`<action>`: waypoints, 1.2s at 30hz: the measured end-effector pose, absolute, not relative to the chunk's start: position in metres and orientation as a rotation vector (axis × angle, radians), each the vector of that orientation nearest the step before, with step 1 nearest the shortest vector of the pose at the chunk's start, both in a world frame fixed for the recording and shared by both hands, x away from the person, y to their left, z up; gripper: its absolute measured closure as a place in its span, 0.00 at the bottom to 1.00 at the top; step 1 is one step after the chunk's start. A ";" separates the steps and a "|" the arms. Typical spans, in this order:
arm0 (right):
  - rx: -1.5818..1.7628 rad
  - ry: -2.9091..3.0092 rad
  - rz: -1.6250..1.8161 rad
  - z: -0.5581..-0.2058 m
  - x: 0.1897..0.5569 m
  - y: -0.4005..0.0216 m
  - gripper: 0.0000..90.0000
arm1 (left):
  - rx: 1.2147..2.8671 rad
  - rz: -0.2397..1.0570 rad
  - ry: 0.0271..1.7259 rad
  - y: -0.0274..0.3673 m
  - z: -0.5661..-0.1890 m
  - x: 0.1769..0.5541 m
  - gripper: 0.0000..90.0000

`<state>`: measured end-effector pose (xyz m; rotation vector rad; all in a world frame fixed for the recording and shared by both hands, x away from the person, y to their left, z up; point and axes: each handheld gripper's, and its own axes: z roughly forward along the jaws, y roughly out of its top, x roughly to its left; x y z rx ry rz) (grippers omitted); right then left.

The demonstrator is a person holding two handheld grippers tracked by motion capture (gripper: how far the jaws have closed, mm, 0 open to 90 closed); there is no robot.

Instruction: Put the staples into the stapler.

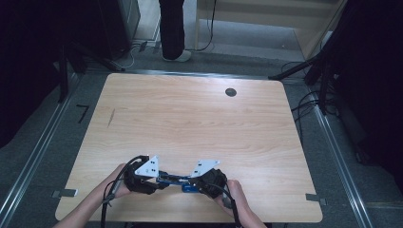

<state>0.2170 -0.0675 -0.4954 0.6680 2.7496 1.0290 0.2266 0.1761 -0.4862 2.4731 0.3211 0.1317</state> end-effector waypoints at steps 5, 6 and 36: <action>0.669 2.755 1.027 -0.495 0.217 -0.067 1.00 | 2.453 0.139 0.323 0.175 -0.485 0.226 0.70; 0.672 2.756 1.025 -0.495 0.217 -0.067 1.00 | 2.444 0.136 0.325 0.175 -0.485 0.226 0.70; 0.719 2.738 1.029 -0.495 0.221 -0.081 1.00 | 2.390 0.188 0.336 0.117 -0.501 0.224 0.69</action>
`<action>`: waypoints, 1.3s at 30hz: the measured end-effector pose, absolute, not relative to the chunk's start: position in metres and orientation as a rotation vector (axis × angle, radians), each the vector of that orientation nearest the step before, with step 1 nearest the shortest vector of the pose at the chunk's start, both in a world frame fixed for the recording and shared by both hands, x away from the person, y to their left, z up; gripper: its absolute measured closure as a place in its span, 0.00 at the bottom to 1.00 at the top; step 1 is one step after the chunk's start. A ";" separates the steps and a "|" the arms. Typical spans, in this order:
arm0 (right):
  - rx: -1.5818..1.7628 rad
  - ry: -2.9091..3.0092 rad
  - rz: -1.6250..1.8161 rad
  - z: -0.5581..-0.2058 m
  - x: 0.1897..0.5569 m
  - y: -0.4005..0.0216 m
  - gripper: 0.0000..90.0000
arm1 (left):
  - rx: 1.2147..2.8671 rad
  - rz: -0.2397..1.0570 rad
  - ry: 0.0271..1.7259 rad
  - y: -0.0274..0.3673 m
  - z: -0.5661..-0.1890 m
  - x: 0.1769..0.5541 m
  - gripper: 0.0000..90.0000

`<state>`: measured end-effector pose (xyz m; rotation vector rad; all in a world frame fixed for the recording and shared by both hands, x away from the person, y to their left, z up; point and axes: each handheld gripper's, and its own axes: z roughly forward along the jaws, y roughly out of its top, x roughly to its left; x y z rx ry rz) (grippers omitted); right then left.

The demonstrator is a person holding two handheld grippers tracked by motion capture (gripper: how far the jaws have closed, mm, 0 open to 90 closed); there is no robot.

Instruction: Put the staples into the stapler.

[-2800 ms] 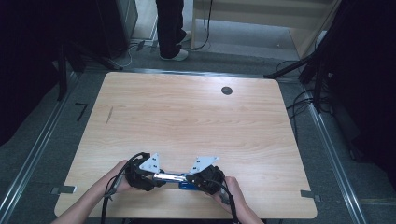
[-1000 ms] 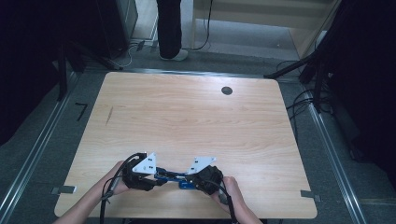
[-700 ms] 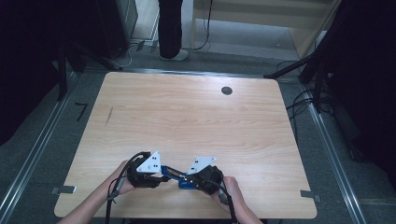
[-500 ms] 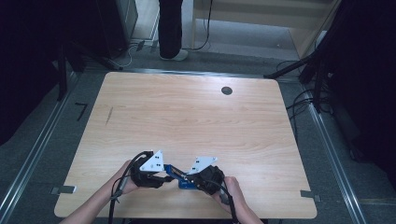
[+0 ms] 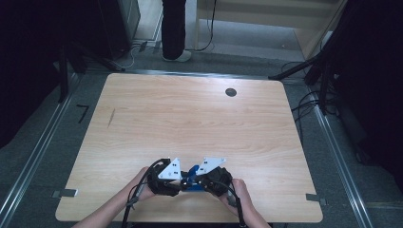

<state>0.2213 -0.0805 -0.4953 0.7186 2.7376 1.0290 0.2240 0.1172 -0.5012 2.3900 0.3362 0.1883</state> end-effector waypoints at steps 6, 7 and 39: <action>0.714 2.744 1.023 -0.494 0.221 -0.081 0.98 | 2.379 0.193 0.339 0.118 -0.503 0.224 0.74; 0.714 2.744 1.023 -0.494 0.221 -0.081 0.98 | 2.379 0.193 0.339 0.118 -0.503 0.224 0.74; 0.886 2.609 1.042 -0.460 0.218 -0.143 0.90 | 2.443 0.170 0.397 0.103 -0.503 0.227 0.72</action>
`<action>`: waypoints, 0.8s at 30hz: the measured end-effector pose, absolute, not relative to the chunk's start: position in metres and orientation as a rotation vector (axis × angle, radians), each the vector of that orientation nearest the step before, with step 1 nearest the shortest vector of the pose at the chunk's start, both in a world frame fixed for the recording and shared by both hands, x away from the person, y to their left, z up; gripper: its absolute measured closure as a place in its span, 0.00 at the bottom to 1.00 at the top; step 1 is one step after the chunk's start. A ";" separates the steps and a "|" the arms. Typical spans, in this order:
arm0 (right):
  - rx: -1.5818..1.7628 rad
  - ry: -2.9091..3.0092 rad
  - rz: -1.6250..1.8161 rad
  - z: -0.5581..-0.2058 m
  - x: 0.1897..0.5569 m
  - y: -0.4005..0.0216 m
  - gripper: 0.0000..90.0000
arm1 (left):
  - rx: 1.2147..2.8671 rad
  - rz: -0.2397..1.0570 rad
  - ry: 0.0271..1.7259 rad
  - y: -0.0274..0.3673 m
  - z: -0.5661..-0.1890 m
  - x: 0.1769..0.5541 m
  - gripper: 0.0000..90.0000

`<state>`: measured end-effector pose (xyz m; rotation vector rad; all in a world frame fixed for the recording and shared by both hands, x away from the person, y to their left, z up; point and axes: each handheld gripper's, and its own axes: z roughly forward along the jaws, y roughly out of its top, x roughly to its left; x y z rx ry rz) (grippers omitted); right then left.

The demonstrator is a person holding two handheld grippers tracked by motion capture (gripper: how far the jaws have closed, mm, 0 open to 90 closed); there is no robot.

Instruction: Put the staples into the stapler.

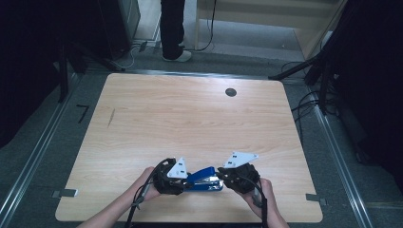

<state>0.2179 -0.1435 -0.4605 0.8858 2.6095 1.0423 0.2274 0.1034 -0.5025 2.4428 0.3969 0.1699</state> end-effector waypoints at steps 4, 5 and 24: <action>0.897 2.578 1.070 -0.451 0.216 -0.147 0.88 | 2.451 0.179 0.399 0.102 -0.502 0.227 0.72; 0.899 2.569 1.078 -0.448 0.216 -0.148 0.87 | 2.450 0.179 0.400 0.102 -0.502 0.227 0.72; 0.936 2.562 1.086 -0.444 0.219 -0.135 0.73 | 2.459 0.211 0.395 0.103 -0.502 0.226 0.61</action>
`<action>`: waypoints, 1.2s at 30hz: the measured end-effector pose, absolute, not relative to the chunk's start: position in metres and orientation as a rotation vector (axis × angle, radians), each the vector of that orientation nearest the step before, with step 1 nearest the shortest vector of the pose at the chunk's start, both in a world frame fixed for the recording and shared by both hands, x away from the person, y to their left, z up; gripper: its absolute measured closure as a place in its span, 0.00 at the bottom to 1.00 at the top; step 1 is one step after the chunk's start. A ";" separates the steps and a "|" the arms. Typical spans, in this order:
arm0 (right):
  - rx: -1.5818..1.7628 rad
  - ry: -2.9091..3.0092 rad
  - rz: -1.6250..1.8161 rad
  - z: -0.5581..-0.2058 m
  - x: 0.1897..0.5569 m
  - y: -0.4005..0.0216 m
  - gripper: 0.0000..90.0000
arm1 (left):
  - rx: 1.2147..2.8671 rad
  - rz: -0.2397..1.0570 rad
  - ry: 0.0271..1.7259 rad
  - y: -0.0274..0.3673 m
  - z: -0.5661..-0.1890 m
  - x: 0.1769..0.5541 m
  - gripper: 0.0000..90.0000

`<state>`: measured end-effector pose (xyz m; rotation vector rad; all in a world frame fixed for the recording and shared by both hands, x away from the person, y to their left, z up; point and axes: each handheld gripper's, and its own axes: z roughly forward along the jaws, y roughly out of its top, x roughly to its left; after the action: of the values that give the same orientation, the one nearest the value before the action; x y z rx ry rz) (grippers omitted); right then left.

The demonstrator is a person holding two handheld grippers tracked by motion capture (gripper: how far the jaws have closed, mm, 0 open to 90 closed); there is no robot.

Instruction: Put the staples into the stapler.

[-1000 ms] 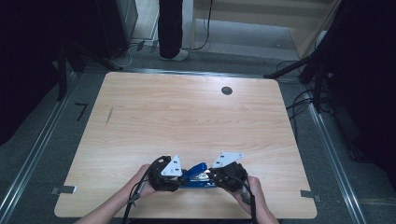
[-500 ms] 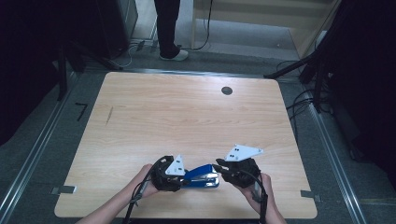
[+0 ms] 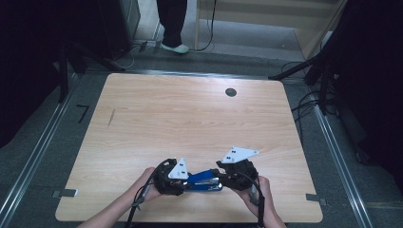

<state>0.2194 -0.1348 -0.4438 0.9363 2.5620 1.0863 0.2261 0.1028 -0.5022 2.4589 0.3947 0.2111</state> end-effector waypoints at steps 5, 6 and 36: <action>1.023 2.617 0.979 -0.464 0.227 -0.142 0.69 | 2.415 0.203 0.455 0.111 -0.500 0.233 0.44; 1.023 2.617 0.979 -0.464 0.227 -0.142 0.69 | 2.415 0.203 0.455 0.111 -0.500 0.233 0.43; 1.069 2.617 0.969 -0.479 0.227 -0.144 0.96 | 2.361 0.249 0.605 0.127 -0.494 0.237 0.16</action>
<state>0.2266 -0.1441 -0.4790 1.0686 2.6173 0.9686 0.2367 0.1269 -0.4943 2.3614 0.6051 0.2490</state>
